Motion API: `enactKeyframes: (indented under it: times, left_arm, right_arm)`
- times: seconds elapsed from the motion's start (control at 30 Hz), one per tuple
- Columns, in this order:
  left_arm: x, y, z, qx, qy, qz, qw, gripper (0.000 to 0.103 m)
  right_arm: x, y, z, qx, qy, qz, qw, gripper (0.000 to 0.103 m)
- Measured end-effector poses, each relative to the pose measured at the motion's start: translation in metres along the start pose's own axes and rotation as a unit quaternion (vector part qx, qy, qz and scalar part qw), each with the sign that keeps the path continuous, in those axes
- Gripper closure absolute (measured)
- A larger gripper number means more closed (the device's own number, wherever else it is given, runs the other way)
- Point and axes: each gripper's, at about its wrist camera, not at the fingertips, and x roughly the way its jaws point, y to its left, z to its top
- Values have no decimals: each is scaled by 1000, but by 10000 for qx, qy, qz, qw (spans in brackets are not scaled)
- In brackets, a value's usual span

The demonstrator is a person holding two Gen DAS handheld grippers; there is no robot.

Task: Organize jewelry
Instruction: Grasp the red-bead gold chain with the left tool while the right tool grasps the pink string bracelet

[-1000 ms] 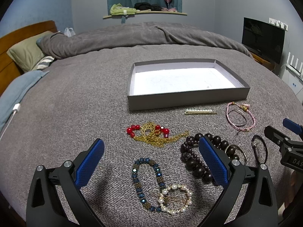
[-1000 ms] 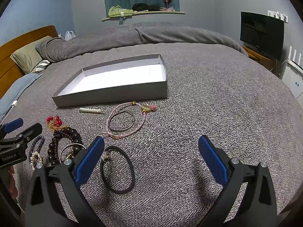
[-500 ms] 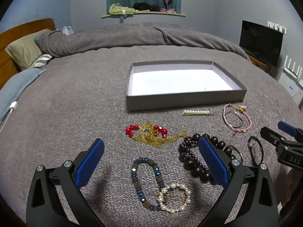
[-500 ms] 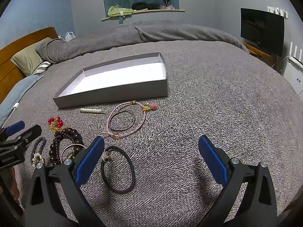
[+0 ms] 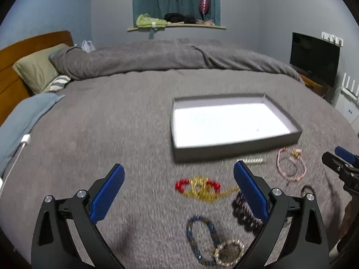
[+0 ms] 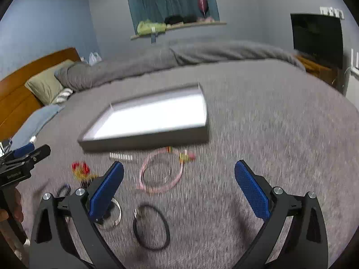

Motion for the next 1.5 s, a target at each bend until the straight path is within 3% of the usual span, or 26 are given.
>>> enactKeyframes:
  times: [0.17, 0.23, 0.4, 0.47, 0.63, 0.73, 0.8, 0.83, 0.87, 0.9, 0.97, 1.23, 1.5]
  left_arm:
    - [7, 14, 20, -218, -79, -68, 9997, 6]
    - [12, 18, 20, -208, -188, -156, 9995, 5]
    - [43, 13, 6, 266, 233, -75, 9993, 5]
    - [50, 11, -3, 497, 261, -121, 9984, 5]
    - [54, 5, -22, 1215, 95, 213, 9923, 5]
    - [63, 9, -25, 1059, 388, -137, 9935, 8]
    - [69, 9, -28, 1108, 551, -191, 9921, 18]
    - [72, 8, -30, 1165, 623, -200, 9910, 26]
    - [75, 9, -32, 1151, 742, -245, 9903, 41]
    - [78, 11, -33, 1080, 824, -332, 9902, 49]
    - [80, 16, -33, 895, 903, -498, 9906, 55]
    - [85, 19, -33, 830, 989, -701, 9891, 77]
    - [97, 14, -39, 1037, 972, -767, 9869, 81]
  right_arm:
    - [16, 3, 24, -280, 281, -167, 9991, 5]
    - [25, 0, 28, -326, 431, -45, 9985, 5]
    - [42, -8, 20, -368, 603, 70, 9975, 5]
    - [46, -14, 15, -365, 671, 84, 9970, 5]
    - [50, -25, 3, -230, 759, 335, 9963, 5]
    - [49, -24, 0, -308, 730, 342, 9963, 5]
    - [47, -20, -2, -390, 705, 298, 9963, 11]
    - [48, -17, -3, -431, 734, 287, 9960, 22]
    - [49, -16, -5, -439, 772, 297, 9956, 27]
    - [51, -15, -5, -433, 806, 323, 9953, 34]
    - [53, -14, -7, -408, 911, 395, 9942, 49]
    - [57, -10, -12, -443, 1011, 418, 9930, 68]
    - [63, -9, -14, -398, 1108, 412, 9922, 72]
